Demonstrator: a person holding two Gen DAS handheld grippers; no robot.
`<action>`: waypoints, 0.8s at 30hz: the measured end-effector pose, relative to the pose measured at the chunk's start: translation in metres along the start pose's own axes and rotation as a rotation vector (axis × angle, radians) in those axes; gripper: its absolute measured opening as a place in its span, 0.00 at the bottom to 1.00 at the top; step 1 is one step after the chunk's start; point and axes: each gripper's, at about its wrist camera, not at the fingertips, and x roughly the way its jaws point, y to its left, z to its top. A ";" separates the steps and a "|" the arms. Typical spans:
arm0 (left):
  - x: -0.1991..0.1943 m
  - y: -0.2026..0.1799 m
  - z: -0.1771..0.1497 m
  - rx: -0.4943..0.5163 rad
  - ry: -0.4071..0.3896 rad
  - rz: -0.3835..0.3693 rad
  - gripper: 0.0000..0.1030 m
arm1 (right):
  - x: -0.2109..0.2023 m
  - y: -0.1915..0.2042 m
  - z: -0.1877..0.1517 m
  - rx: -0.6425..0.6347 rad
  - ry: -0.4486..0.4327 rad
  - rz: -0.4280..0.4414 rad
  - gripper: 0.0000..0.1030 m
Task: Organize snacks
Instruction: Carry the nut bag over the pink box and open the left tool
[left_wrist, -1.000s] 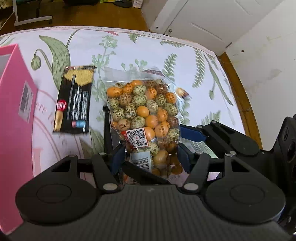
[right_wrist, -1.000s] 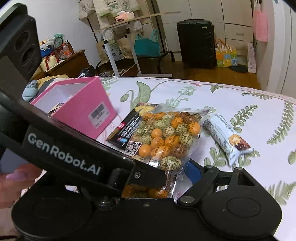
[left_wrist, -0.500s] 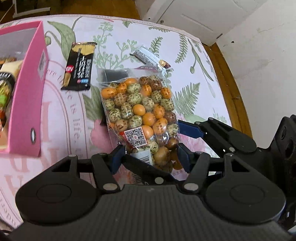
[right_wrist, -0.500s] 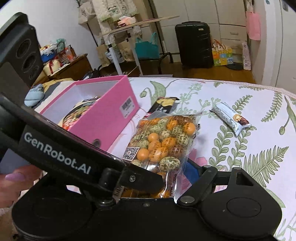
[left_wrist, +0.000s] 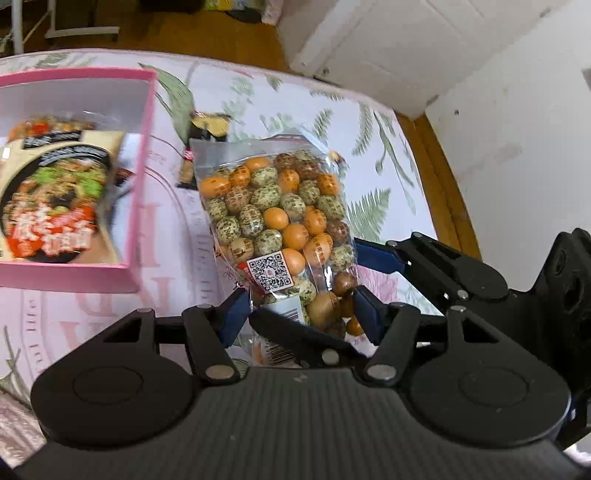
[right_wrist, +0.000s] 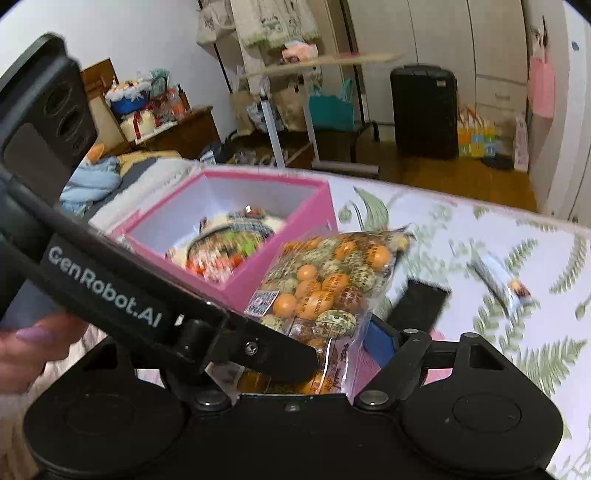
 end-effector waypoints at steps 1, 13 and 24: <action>-0.007 0.004 0.000 -0.009 -0.017 0.008 0.59 | 0.003 0.006 0.006 -0.005 -0.004 0.006 0.80; -0.070 0.099 0.022 -0.097 -0.113 0.138 0.59 | 0.080 0.071 0.064 -0.082 0.001 0.152 0.81; -0.079 0.201 0.056 -0.223 -0.132 0.239 0.59 | 0.181 0.099 0.098 0.035 0.082 0.276 0.84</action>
